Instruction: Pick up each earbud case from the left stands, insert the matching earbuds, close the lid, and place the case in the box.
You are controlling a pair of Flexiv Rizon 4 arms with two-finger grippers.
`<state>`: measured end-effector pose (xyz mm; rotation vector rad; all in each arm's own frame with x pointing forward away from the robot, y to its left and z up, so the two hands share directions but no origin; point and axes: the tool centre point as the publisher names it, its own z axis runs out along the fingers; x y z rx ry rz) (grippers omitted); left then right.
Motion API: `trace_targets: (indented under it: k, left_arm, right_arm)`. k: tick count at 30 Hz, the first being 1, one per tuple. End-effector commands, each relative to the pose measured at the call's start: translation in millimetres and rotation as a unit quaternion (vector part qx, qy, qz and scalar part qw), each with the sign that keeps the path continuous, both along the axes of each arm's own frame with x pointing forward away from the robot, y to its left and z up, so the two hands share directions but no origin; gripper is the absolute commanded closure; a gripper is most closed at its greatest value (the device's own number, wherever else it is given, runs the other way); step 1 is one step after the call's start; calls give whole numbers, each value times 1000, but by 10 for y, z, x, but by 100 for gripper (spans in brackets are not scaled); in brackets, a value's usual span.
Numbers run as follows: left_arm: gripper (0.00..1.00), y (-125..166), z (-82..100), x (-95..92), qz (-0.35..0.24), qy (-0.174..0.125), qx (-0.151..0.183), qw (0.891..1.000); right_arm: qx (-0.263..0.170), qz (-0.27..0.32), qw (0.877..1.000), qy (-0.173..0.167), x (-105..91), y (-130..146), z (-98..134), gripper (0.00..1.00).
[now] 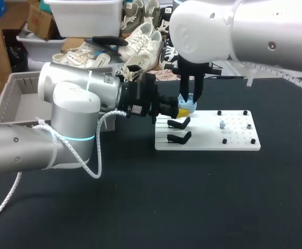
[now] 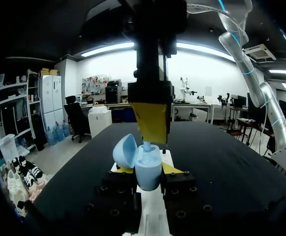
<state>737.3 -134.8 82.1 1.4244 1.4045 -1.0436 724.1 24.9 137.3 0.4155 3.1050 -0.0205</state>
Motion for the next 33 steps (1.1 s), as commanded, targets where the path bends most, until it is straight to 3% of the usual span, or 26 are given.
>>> trace_targets:
  k: [1,33]
  left_arm:
    - [100,-2,-2,2,0,0,-1,1000]
    - [100,-2,-2,2,0,0,-1,1000]
  right_arm:
    - [0,-1,1000,-1,-12,-17,4,100]
    - [1,-3,1000,3,-2,-20,0,100]
